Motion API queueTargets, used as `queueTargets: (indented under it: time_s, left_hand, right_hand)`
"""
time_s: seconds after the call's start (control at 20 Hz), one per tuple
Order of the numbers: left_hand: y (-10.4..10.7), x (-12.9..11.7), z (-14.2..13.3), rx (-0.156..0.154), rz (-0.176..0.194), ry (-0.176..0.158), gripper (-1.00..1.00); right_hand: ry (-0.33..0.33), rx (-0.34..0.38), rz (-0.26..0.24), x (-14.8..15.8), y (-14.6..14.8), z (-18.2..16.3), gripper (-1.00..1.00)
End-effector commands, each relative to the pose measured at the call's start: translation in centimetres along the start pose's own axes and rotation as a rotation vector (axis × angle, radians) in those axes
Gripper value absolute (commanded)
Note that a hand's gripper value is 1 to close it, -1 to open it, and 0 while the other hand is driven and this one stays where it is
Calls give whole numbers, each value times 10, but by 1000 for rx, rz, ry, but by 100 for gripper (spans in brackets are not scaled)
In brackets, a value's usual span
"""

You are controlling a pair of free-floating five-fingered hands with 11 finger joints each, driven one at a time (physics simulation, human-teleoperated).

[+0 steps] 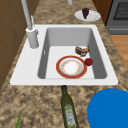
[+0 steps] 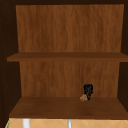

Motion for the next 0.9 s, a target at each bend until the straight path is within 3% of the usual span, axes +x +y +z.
queueTargets:
  time_s: [0.0, 0.45, 0.65, 0.85]
  left_hand:
    - [0, 0, 0, 0, 0, 0, 0]
    - [0, 0, 0, 0, 0, 0, 0]
    - [0, 0, 0, 0, 0, 0, 0]
    - [0, 0, 0, 0, 0, 0, 0]
  right_hand:
    - [-6, 42, -42, -13, 7, 24, 100]
    - [-12, 55, -40, -34, 31, 88, 100]
    - [5, 17, -12, -32, 61, 110, 100]
    - [-3, 24, -8, -37, 80, 136, 100]
